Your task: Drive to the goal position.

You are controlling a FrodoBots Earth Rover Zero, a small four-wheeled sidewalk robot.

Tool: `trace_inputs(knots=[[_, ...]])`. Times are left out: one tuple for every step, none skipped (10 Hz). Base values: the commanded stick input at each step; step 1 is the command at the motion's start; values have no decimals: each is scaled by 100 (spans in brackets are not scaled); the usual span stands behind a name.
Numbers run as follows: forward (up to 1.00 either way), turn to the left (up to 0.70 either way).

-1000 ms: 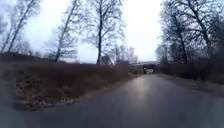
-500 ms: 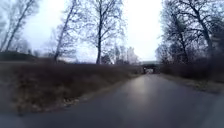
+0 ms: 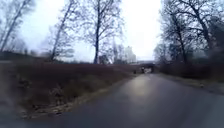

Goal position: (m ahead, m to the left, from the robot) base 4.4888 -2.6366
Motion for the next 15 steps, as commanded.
trace_inputs(knots=[[70,-14],[70,-11],[70,-8],[70,-6],[70,-5],[70,-4],[70,-3],[70,-3],[70,-3],[70,-5],[70,-10],[70,-14],[70,-14],[70,-14],[70,-14]])
